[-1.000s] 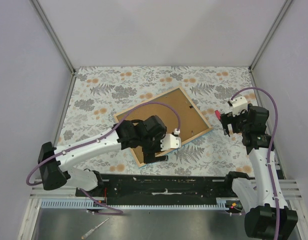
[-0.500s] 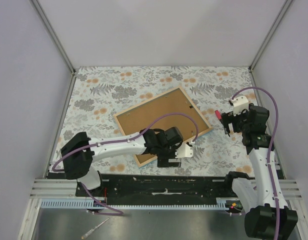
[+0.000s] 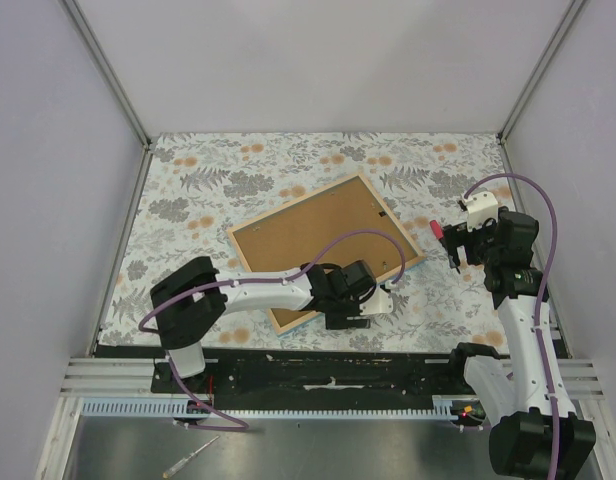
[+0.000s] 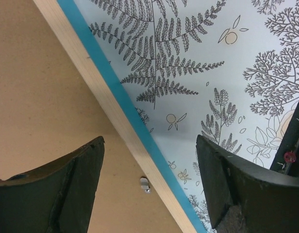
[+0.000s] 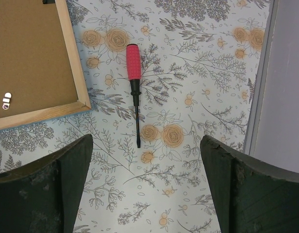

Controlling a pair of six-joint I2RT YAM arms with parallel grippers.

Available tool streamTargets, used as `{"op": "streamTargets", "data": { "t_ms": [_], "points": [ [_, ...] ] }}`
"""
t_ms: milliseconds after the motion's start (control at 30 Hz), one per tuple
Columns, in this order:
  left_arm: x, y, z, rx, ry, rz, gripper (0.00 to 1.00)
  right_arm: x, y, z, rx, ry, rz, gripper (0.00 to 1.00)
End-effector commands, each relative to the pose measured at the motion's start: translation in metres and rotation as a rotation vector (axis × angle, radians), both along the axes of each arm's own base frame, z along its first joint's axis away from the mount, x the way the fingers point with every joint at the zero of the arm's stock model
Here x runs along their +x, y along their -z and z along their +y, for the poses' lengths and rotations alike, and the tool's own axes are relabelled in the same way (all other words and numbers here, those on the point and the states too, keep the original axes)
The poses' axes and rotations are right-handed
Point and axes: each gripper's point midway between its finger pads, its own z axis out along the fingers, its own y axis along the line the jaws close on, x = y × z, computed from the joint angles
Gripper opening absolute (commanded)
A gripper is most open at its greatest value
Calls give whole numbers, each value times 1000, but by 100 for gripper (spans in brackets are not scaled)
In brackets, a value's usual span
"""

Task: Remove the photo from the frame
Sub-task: Turn over the photo frame at the center of the board.

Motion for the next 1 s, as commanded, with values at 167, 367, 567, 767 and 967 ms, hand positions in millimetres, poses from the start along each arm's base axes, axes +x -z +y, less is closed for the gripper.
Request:
{"op": "streamTargets", "data": {
  "t_ms": [167, 367, 567, 767, 967],
  "points": [
    [2, 12, -6, -14, -32, 0, 72, 6, -17, 0, 10, 12, -67, 98],
    [-4, 30, 6, 21, -34, 19, 66, 4, -23, 1, 9, 7, -91, 98],
    [-5, 40, 7, 30, -47, 31, 57, 1, -28, 3, 11, 3, -114, 98],
    [-7, 43, 7, 38, -47, 45, 35, 0, -30, 4, 16, -4, -121, 98],
    [-4, 32, 8, 38, -39, 21, 2, -1, -32, 9, 20, -31, -131, 98]
  ]
}}
